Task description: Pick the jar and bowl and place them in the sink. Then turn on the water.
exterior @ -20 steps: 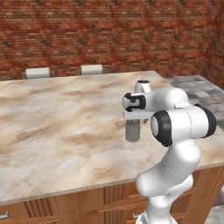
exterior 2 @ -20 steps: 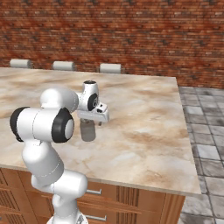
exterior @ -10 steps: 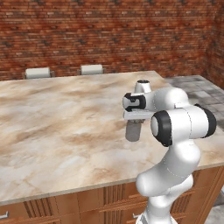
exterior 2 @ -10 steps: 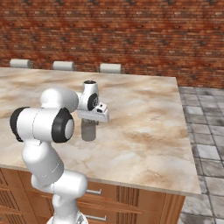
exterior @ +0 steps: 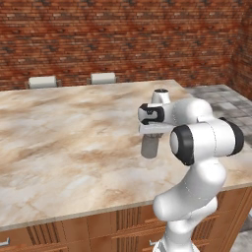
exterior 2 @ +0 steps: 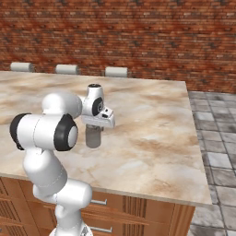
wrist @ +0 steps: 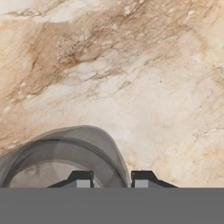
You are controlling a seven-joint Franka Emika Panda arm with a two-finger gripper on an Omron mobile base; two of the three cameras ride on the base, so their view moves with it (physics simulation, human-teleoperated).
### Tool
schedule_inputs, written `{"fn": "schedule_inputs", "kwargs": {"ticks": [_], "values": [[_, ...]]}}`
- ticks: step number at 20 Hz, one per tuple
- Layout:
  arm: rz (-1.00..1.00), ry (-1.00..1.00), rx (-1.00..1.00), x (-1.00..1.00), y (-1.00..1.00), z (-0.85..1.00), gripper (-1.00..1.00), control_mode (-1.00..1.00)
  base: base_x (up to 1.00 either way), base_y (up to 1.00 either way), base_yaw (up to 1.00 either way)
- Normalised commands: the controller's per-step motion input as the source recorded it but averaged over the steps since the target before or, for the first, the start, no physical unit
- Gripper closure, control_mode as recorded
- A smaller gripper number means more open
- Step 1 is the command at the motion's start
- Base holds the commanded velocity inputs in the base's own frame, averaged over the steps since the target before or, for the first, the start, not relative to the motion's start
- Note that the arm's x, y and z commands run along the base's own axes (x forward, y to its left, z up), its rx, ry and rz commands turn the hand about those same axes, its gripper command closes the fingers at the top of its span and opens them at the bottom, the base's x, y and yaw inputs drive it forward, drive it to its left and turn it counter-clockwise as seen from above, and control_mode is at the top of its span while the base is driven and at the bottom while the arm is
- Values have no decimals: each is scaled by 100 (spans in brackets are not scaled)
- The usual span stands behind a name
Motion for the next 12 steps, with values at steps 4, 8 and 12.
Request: {"fn": "schedule_inputs", "kwargs": {"ticks": [4,8,12], "values": [[0,0,0,0,0,28,100,-100,0,0,0],[0,0,0,0,0,26,100,-100,0,0,0],[0,0,0,0,0,28,100,-100,0,0,0]]}}
